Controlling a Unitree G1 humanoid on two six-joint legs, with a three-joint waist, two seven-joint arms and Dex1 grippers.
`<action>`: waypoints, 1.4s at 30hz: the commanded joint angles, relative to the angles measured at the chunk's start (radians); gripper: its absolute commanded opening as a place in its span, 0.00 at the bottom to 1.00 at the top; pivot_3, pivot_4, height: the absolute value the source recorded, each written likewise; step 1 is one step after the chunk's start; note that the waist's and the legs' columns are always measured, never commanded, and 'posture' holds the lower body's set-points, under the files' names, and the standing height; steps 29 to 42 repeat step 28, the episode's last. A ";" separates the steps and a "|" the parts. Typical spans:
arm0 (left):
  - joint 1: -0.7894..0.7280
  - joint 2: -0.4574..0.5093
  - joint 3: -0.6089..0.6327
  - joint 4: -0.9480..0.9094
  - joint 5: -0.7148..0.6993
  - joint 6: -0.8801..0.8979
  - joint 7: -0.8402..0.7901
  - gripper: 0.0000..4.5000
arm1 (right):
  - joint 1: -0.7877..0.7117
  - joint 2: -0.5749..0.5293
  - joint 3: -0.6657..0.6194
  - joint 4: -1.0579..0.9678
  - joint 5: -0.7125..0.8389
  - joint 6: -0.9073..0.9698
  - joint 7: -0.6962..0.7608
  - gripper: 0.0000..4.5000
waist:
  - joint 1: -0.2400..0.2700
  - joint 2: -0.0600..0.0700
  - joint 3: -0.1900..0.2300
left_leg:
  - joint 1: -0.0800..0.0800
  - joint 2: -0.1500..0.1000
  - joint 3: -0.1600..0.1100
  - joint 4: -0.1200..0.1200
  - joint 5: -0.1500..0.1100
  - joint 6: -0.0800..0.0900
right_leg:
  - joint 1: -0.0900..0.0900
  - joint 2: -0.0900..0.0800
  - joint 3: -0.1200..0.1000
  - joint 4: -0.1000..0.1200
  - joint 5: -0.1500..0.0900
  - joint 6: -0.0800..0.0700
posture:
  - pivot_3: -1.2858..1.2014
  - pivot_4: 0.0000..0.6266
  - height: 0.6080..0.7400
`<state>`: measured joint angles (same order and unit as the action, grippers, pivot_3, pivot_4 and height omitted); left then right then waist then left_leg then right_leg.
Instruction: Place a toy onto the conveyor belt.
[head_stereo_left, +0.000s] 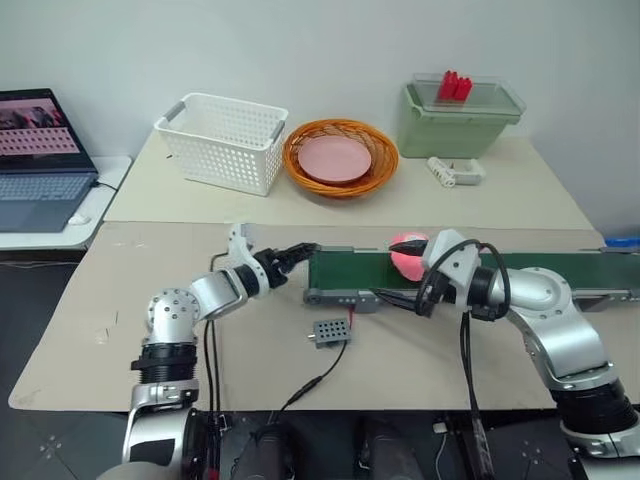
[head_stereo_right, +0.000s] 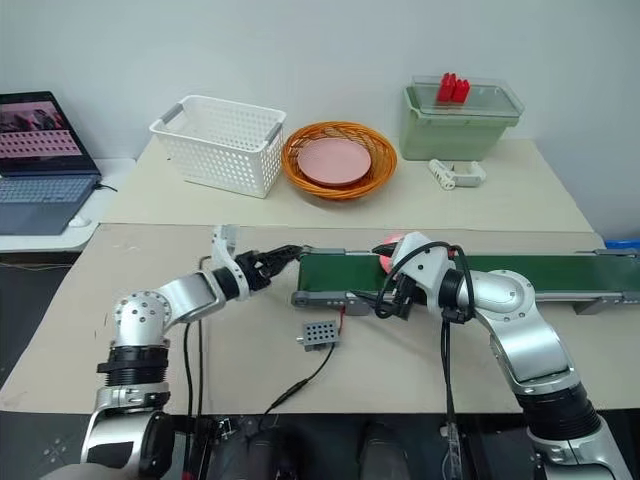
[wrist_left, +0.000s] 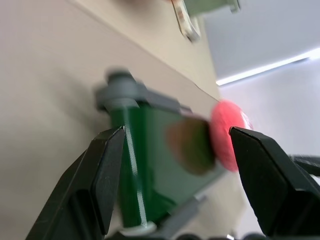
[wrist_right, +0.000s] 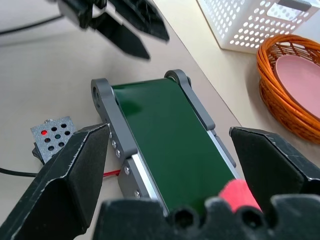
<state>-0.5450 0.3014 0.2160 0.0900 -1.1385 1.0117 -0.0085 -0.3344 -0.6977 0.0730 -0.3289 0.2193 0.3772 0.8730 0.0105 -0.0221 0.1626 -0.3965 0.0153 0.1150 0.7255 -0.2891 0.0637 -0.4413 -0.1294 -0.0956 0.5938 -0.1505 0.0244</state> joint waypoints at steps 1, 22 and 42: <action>-0.001 0.067 -0.022 -0.103 0.150 -0.079 -0.029 0.79 | -0.009 0.006 -0.018 -0.020 0.012 -0.004 -0.011 1.00 | 0.001 0.000 0.000 | 0.000 0.000 0.000 0.000 0.000 0.000 | 0.000 0.000 0.000 0.000 0.000 0.000 | 0.52 0.24 1.00; 0.407 0.001 0.189 -0.174 0.646 -0.643 0.054 0.79 | 0.076 0.180 -0.224 -0.003 -0.109 -0.015 -0.478 1.00 | 0.002 0.000 0.000 | -0.005 0.000 0.001 -0.011 0.003 -0.006 | -0.011 -0.001 0.000 0.000 -0.001 -0.003 | 0.52 0.24 1.00; 0.403 -0.023 0.224 -0.133 0.659 -0.744 0.023 0.79 | 0.081 0.200 -0.216 0.031 -0.116 -0.054 -0.488 1.00 | 0.001 0.000 0.000 | -0.005 0.000 0.002 -0.012 0.003 -0.005 | -0.012 0.000 0.000 0.000 -0.001 -0.003 | 0.52 0.24 1.00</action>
